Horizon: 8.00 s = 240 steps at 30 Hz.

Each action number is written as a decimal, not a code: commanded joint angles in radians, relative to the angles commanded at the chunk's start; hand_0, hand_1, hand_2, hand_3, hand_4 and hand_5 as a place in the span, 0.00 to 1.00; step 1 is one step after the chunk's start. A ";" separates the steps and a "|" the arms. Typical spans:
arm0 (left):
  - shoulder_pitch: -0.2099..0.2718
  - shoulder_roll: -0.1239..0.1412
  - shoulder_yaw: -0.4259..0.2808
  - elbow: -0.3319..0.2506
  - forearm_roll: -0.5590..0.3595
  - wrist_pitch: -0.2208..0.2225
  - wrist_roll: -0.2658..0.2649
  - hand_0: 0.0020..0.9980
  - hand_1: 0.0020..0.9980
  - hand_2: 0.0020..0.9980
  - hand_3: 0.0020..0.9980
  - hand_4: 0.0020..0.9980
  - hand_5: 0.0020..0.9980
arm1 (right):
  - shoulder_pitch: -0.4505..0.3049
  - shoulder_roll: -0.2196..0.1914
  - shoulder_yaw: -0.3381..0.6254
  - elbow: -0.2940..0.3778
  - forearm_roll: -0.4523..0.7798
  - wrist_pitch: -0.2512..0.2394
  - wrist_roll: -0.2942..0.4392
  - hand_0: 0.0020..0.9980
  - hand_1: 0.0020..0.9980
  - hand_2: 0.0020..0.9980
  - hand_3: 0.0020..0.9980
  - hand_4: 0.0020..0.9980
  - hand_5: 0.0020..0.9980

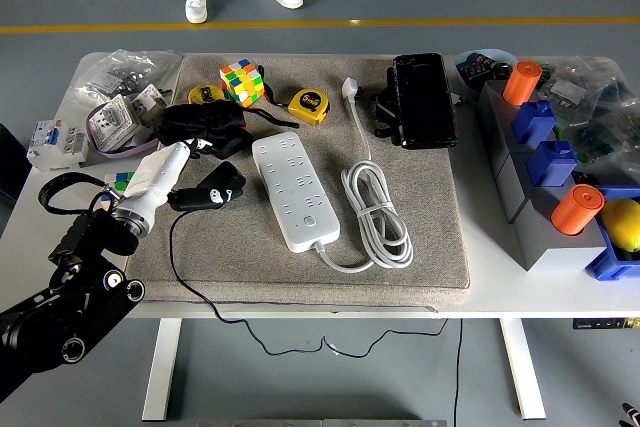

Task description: Put the plug near the board,insert it into the board,press the button,pull the plug out

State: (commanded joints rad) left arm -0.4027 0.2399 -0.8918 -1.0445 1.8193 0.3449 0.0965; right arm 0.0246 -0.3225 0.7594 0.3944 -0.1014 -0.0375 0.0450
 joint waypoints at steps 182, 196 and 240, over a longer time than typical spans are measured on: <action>0.074 0.068 0.193 -0.088 -0.244 0.125 -0.330 0.83 0.85 0.85 0.78 0.90 0.57 | -0.004 -0.003 0.010 0.007 -0.007 0.003 0.007 0.61 0.67 0.67 0.55 0.83 0.50; 0.057 0.061 0.200 -0.043 -0.213 0.129 -0.296 0.83 0.84 0.85 0.78 0.90 0.58 | -0.005 -0.002 0.006 0.006 -0.005 0.004 0.008 0.61 0.67 0.67 0.55 0.83 0.50; -0.081 0.026 0.320 -0.038 -0.154 0.076 -0.181 0.79 0.81 0.82 0.76 0.90 0.59 | -0.004 -0.004 0.006 0.010 -0.003 0.004 0.012 0.61 0.67 0.67 0.55 0.83 0.50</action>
State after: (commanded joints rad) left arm -0.4840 0.2659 -0.5722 -1.0823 1.6658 0.4213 -0.0842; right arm 0.0203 -0.3262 0.7657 0.4041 -0.1047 -0.0331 0.0568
